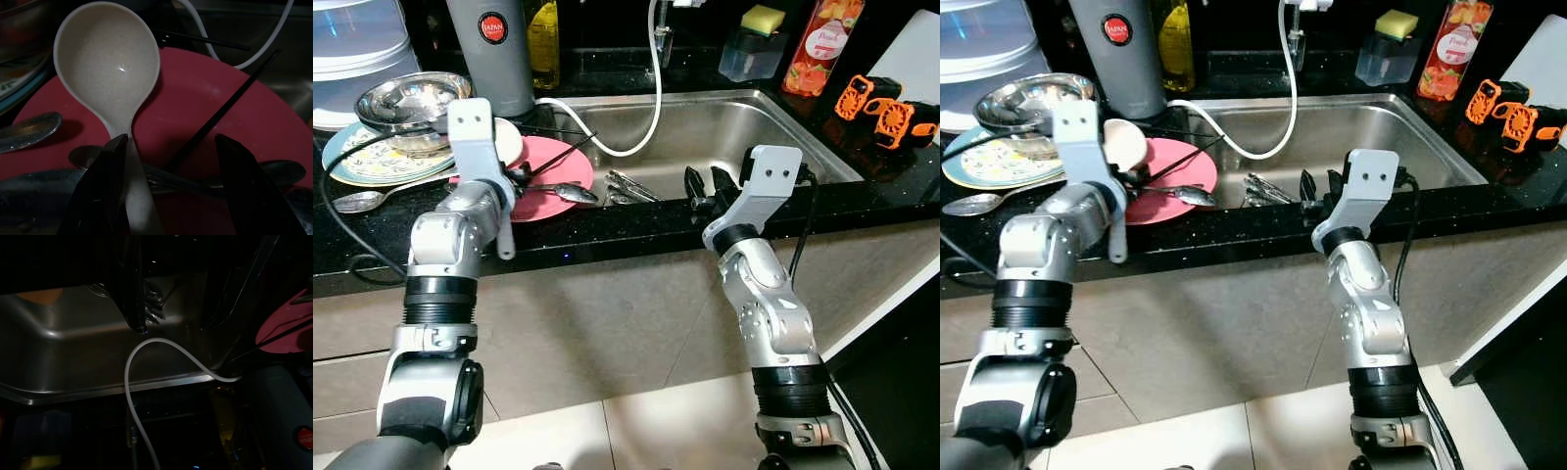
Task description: Kitchen organization
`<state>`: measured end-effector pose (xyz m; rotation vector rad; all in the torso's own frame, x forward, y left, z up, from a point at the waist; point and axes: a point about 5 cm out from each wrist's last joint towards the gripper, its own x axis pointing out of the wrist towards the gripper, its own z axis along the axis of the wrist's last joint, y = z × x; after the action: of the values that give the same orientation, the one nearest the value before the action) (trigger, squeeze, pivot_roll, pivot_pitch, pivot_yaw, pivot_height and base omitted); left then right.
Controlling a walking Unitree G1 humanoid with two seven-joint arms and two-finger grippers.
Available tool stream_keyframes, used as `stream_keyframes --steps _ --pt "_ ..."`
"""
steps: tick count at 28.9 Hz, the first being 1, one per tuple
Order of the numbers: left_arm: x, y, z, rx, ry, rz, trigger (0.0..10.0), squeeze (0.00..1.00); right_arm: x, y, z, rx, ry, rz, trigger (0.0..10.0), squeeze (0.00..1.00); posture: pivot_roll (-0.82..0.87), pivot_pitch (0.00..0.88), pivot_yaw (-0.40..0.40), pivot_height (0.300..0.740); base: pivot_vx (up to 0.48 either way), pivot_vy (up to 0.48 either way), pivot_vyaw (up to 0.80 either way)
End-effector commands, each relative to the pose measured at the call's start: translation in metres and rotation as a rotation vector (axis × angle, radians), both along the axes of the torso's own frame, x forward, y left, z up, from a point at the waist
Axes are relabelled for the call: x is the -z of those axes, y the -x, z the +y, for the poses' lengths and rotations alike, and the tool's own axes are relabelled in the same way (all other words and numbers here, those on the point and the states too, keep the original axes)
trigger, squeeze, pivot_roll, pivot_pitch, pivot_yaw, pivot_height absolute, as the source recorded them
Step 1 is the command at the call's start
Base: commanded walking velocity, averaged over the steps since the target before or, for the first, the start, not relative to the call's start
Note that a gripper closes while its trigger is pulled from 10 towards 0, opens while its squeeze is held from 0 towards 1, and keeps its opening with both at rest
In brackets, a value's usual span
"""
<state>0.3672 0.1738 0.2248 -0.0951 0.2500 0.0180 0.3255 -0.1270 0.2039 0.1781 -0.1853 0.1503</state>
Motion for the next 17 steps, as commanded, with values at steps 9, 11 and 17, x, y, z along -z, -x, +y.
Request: stream_keyframes --steps 9,11,17 --pt "0.024 0.013 -0.005 -0.064 -0.068 0.088 6.5 0.0 0.0 0.001 -0.002 0.011 0.0 -0.009 10.0 0.0 0.14 0.007 -0.026 0.74 0.0 0.0 0.0" --pt "0.022 0.014 -0.005 -0.066 -0.075 0.078 6.5 0.0 0.0 0.0 -0.001 0.008 0.0 -0.01 10.0 0.0 0.14 0.007 -0.026 0.74 0.0 0.0 0.0" --pt "0.021 0.02 -0.001 -0.112 -0.091 0.068 3.7 0.0 -0.001 -0.001 0.0 -0.001 0.003 -0.01 10.0 0.0 0.15 0.001 -0.032 0.74 0.0 0.0 0.0"
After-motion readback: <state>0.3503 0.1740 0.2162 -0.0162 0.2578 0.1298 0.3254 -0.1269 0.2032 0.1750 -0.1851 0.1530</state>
